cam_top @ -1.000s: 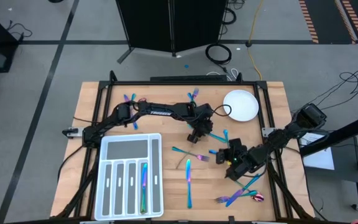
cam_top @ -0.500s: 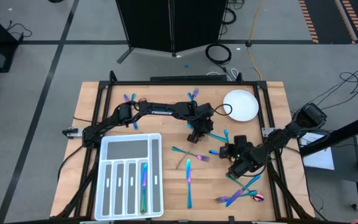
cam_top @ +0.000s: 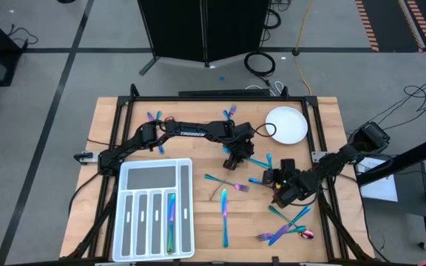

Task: Sort silverware
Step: Put the top right iridescent knife into the cutlery tray

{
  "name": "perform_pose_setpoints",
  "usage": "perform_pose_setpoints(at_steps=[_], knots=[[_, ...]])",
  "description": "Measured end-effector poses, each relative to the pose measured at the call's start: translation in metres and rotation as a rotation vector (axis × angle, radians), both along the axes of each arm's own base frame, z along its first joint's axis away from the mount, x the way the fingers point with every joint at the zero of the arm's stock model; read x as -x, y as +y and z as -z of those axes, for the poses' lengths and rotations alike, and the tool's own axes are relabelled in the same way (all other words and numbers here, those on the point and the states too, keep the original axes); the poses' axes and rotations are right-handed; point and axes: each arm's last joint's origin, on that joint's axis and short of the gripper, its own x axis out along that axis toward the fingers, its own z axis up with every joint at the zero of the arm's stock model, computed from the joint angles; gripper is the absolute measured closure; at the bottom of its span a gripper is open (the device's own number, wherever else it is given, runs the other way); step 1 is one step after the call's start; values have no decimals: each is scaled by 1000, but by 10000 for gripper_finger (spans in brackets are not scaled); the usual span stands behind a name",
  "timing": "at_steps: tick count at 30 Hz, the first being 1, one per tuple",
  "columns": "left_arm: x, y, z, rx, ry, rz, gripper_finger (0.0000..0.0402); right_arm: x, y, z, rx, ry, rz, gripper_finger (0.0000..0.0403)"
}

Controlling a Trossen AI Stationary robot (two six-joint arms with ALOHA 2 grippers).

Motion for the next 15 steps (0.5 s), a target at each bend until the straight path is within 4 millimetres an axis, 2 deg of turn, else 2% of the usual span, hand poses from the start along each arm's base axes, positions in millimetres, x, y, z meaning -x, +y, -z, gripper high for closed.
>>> perform_pose_setpoints(at_steps=[7,15], knots=[[0,2,0,0,2,-3,244,3,6,-1,-19,-9,11,403],[1,2,-1,-1,2,-4,244,1,13,-16,-42,114,37,403]])
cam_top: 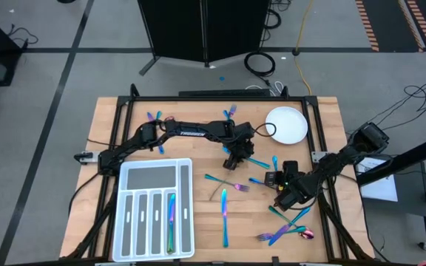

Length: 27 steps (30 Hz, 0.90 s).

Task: Sort silverware
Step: Put the top right iridescent knife into the cutlery tray

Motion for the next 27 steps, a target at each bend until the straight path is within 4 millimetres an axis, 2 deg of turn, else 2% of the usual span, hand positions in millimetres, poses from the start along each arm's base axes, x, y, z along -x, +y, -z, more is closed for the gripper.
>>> perform_pose_setpoints(at_steps=[9,19,27], knots=[[0,0,0,-2,0,0,244,-10,1,-18,56,-51,-53,403],[0,0,0,-3,0,-2,244,-20,-20,-16,88,1,-44,403],[0,0,-1,-3,-1,-2,244,-25,-25,-15,65,33,-74,403]])
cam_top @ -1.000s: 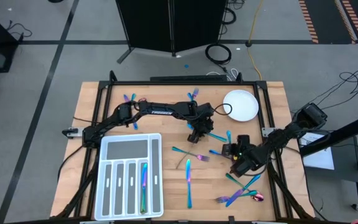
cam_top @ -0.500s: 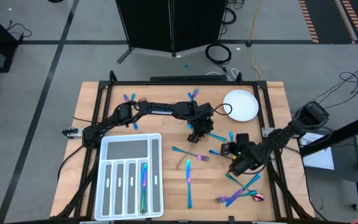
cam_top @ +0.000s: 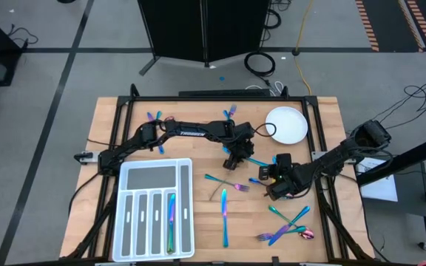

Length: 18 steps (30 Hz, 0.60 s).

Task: Sort silverware
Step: Put the top right iridescent knife into the cutlery tray

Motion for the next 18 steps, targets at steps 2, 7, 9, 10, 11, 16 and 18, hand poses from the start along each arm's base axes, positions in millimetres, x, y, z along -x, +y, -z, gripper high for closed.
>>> perform_pose_setpoints(at_steps=[2,7,9,10,11,16,18], knots=[[0,0,0,0,0,0,244,2,-1,3,-1,-3,0,403],[0,0,0,-1,-1,0,244,7,-4,16,-22,-65,0,403],[0,0,0,-1,0,0,244,9,-5,19,-20,-89,2,403],[0,0,0,-1,0,-1,244,10,-5,21,-19,-93,2,403],[0,0,0,-1,0,-1,244,10,-5,21,-20,-95,2,403],[0,0,0,-2,0,-1,244,11,-5,22,-45,-81,-2,403],[0,0,0,-2,0,-1,244,11,-5,22,-52,-75,-3,403]])
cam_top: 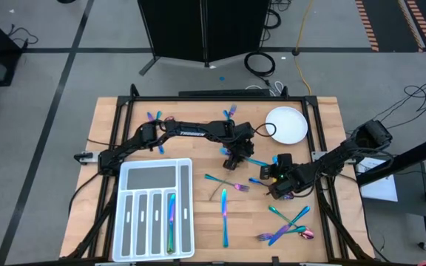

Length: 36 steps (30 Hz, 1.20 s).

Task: Sort silverware
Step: Put the top right iridescent knife into the cutlery tray

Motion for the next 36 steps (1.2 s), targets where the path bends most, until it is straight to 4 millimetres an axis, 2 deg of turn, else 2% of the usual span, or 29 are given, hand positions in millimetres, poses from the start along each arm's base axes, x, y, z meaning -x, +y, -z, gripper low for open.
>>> perform_pose_setpoints(at_steps=[18,29,36], knots=[[1,0,0,2,11,-2,244,1,0,1,-7,18,-9,403],[4,10,0,22,31,-37,246,2,0,1,-11,25,-10,403],[3,13,-1,23,12,-64,295,2,0,1,-11,26,-10,403]])
